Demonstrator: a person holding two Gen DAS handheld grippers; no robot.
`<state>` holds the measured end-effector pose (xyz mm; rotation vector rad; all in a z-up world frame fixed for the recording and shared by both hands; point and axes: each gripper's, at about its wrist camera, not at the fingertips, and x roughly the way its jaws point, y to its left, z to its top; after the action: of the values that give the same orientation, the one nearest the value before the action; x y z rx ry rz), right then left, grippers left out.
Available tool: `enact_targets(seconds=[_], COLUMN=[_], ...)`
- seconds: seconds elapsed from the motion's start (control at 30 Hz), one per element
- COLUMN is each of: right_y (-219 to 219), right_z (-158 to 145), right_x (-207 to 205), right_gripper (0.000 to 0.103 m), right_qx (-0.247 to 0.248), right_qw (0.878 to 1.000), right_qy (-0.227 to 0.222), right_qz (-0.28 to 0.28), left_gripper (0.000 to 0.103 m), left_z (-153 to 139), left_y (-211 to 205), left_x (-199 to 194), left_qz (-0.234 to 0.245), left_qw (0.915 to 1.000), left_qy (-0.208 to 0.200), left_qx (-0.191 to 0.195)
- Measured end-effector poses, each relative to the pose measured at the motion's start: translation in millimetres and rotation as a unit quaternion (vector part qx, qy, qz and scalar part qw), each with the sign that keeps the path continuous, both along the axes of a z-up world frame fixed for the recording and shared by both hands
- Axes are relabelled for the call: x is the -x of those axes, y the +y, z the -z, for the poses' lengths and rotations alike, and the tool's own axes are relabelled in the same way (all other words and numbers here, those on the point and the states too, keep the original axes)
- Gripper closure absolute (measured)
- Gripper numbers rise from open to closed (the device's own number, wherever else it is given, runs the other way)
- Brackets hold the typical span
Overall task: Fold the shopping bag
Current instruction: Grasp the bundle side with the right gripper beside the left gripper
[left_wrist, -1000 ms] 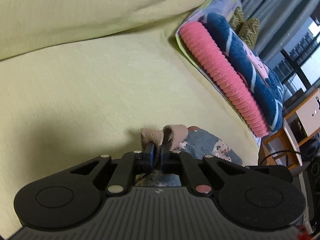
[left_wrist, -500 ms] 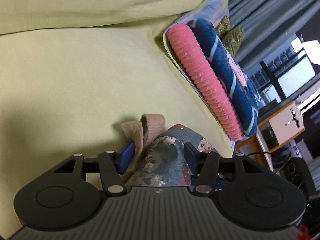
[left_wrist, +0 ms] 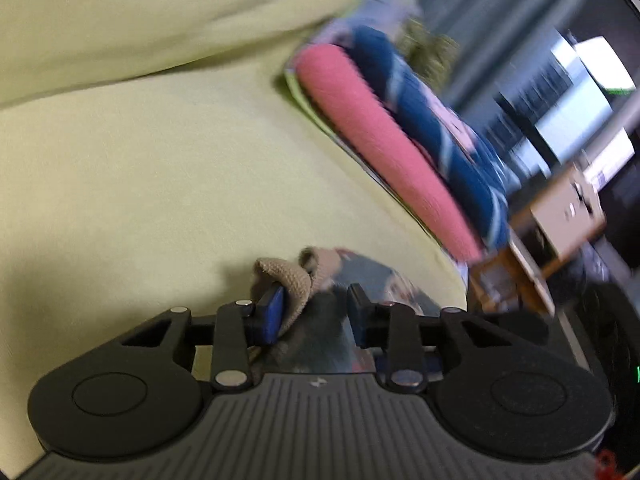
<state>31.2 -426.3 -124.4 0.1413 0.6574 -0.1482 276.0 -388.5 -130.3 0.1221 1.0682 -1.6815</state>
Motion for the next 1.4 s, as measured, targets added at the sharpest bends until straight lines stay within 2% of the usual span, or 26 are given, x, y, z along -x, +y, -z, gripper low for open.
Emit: enact_targets(seconds=[0.07,0.17,0.2,0.3,0.4,0.47,0.63,0.73,0.83,0.93,0.97,1.07,1.17,1.2,1.3,1.4], right_y=[-2.7,-7.5,-9.6,-16.5,-18.3,-19.5,-10.3,-10.9,-17.4,-28.7,-31.7,-38.3,-38.1,-37.3,-34.9,-35.4], right_z=[0.0,1.0,1.3,1.9,2.8,2.8,2.6,9.0,20.4,32.0,35.8,42.4,48.0,50.2,56.1,59.8], right_x=[1.1,3.3,3.9,5.0,6.0,8.0,26.9,50.7,73.4,87.7,88.3,83.7,73.7,71.1,64.3,57.3], right_gripper=[0.081,0.081,0.081,0.082,0.082,0.082,0.080,0.078,0.076,0.070,0.064,0.063,0.065,0.068,0.067,0.065], right_qx=[-0.009,-0.022,-0.029,-0.046,-0.056,-0.064,-0.077,-0.131,-0.220,-0.313,-0.334,-0.382,-0.407,-0.410,-0.411,-0.407], right_qw=[1.000,1.000,1.000,0.999,0.998,0.998,0.996,0.987,0.964,0.926,0.915,0.888,0.871,0.867,0.856,0.855], right_qy=[0.002,0.001,0.002,0.003,0.005,0.003,0.000,0.006,-0.001,-0.034,-0.040,-0.051,-0.056,-0.061,-0.082,-0.103], right_qz=[-0.001,-0.002,-0.004,-0.006,-0.003,0.002,0.037,0.091,0.152,0.210,0.223,0.252,0.267,0.276,0.303,0.306], left_gripper=[0.065,0.065,0.065,0.064,0.063,0.063,0.062,0.062,0.062,0.062,0.062,0.062,0.062,0.062,0.062,0.062], left_z=[-7.3,-19.8,-23.4,-31.9,-33.3,-32.2,-28.8,-28.3,-28.1,-27.8,-27.7,-27.0,-25.9,-25.4,-23.3,-21.1], left_y=[4.1,-1.1,-3.9,-15.3,-11.8,-7.3,0.8,-1.4,-2.5,-2.2,-2.4,-2.2,-2.6,-2.7,-2.8,-1.4], left_x=[5.6,23.7,31.8,59.9,76.8,83.4,87.0,89.2,89.3,88.9,88.6,87.1,84.3,82.6,76.0,70.0], left_qz=[0.025,0.070,0.087,0.126,0.138,0.137,0.121,0.120,0.116,0.113,0.112,0.111,0.108,0.106,0.096,0.085], left_qw=[0.9992,0.9913,0.9855,0.9601,0.9430,0.9372,0.9362,0.9351,0.9362,0.9375,0.9381,0.9397,0.9418,0.9432,0.9493,0.9527], left_qy=[-0.029,-0.111,-0.146,-0.249,-0.302,-0.320,-0.330,-0.333,-0.332,-0.329,-0.327,-0.323,-0.318,-0.314,-0.299,-0.291], left_qx=[0.011,0.004,-0.003,-0.023,-0.025,-0.021,-0.015,-0.014,-0.015,-0.015,-0.015,-0.014,-0.016,-0.016,-0.018,-0.017])
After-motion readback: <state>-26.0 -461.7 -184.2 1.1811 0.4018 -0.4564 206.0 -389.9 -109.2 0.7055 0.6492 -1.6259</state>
